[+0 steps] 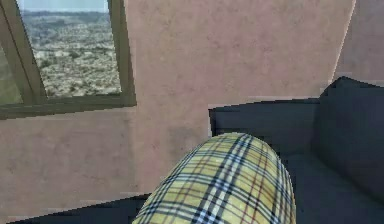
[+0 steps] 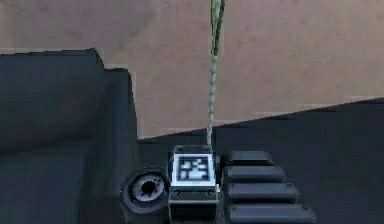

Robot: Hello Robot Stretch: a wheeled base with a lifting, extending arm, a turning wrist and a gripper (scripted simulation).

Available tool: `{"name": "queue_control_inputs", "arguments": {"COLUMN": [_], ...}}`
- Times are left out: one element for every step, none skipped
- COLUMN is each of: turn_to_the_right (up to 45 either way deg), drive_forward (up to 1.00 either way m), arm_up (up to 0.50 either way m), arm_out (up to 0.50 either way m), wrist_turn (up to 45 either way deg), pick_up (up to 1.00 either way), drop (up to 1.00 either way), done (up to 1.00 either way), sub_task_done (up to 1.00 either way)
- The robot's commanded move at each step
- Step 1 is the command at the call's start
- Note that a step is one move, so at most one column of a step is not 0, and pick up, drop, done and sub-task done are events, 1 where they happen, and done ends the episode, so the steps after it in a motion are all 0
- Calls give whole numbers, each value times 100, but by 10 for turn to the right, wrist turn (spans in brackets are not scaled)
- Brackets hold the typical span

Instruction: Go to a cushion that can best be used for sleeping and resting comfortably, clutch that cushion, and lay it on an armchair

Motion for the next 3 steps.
{"name": "queue_control_inputs", "arguments": {"turn_to_the_right": [-60,0,-450], "drive_forward": [0,70,0], "arm_up": [0,0,0], "arm_out": [0,0,0], "wrist_turn": [0,0,0], "pick_up": [0,0,0], "drop": [0,0,0], "done": [0,0,0], "sub_task_done": [0,0,0]}}
